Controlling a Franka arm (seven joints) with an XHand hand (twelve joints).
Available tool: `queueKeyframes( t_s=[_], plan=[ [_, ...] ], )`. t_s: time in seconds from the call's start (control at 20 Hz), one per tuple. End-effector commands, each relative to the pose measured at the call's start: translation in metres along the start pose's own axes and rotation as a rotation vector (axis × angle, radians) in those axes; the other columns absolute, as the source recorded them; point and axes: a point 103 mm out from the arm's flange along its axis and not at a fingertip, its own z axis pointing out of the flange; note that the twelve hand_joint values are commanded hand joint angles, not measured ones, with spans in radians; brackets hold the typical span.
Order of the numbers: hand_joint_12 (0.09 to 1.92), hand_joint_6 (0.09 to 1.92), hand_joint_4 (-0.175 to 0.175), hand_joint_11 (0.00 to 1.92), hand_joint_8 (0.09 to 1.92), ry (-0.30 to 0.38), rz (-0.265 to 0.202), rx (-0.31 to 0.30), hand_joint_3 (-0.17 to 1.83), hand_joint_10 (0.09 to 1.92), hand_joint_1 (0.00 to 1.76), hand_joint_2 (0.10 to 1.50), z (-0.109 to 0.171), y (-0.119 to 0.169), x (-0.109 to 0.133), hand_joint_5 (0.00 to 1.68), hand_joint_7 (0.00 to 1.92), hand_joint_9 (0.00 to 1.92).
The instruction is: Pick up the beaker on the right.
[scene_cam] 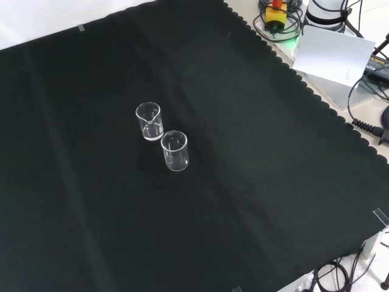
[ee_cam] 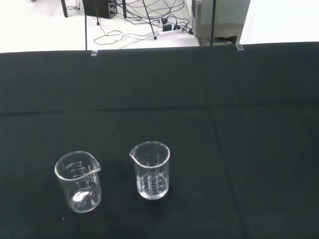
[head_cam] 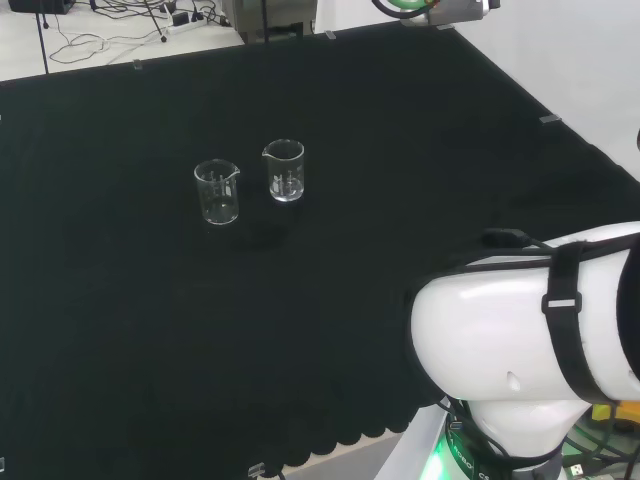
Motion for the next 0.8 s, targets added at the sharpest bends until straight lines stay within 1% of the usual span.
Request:
queueKeyframes(
  t_s=[0.05, 0.15, 0.25, 0.55, 0.8],
  plan=[
    [1.10, 0.34, -0.010, 0.00, 0.46, -0.011, 0.000, -0.010, 0.57, 0.60, 0.05, 1.14, 0.000, 0.001, 0.000, 0.28, 0.02, 0.10],
    [1.09, 0.21, -0.008, 0.00, 0.44, -0.011, 0.002, -0.009, 0.41, 0.58, 0.03, 1.23, 0.001, 0.002, 0.000, 0.33, 0.02, 0.10],
    [1.09, 0.15, -0.007, 0.00, 0.43, -0.009, 0.005, -0.008, 0.34, 0.57, 0.03, 1.26, 0.001, 0.003, -0.001, 0.35, 0.02, 0.11],
    [1.09, 0.12, -0.007, 0.00, 0.43, -0.013, 0.010, -0.011, 0.31, 0.57, 0.03, 1.28, 0.003, 0.005, 0.001, 0.37, 0.02, 0.11],
    [1.09, 0.11, -0.007, 0.00, 0.43, -0.003, 0.030, 0.005, 0.30, 0.57, 0.05, 1.27, 0.013, 0.010, 0.000, 0.37, 0.03, 0.11]
  ],
)
